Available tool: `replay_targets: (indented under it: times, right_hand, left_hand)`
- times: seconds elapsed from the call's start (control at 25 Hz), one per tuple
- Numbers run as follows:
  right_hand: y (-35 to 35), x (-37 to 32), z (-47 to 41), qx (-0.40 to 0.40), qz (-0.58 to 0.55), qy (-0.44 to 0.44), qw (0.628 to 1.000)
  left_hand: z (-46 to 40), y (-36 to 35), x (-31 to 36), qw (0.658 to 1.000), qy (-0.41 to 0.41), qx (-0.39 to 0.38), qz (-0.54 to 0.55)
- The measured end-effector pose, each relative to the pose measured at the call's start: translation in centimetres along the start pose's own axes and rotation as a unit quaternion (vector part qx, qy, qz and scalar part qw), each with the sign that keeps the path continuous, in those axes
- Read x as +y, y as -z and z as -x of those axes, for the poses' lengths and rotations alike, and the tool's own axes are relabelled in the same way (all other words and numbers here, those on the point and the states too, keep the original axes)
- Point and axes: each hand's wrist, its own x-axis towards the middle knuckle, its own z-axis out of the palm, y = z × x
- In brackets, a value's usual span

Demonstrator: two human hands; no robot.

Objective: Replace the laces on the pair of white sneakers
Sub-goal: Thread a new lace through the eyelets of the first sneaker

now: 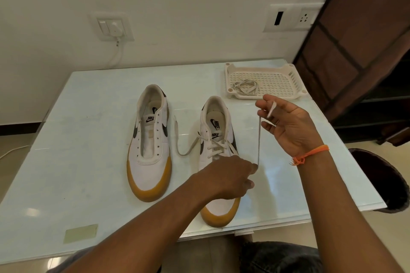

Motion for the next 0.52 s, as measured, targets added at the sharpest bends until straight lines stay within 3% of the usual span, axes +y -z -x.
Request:
replay_targets:
  times: [0.24, 0.36, 0.44, 0.52]
  right_hand:
    - [0.0, 0.4, -0.7, 0.095, 0.021, 0.046, 0.994]
    - [-0.6, 0.5, -1.1, 0.084, -0.066, 0.029, 0.994]
    - [-1.5, 1.1, -1.0, 0.074, -0.039, 0.03, 0.996]
    - [-2.6, 2.2, -0.6, 0.049, 0.061, 0.048, 0.996]
  left_hand:
    - [0.3, -0.5, 0.1, 0.998, -0.002, -0.029, -0.049]
    - [0.6, 0.6, 0.2, 0.997, 0.031, -0.024, 0.065]
    - [0.8, 2.3, 0.0, 0.989, 0.041, 0.104, 0.101]
    - [1.0, 4.0, -1.0, 0.945, 0.088, 0.294, 0.108]
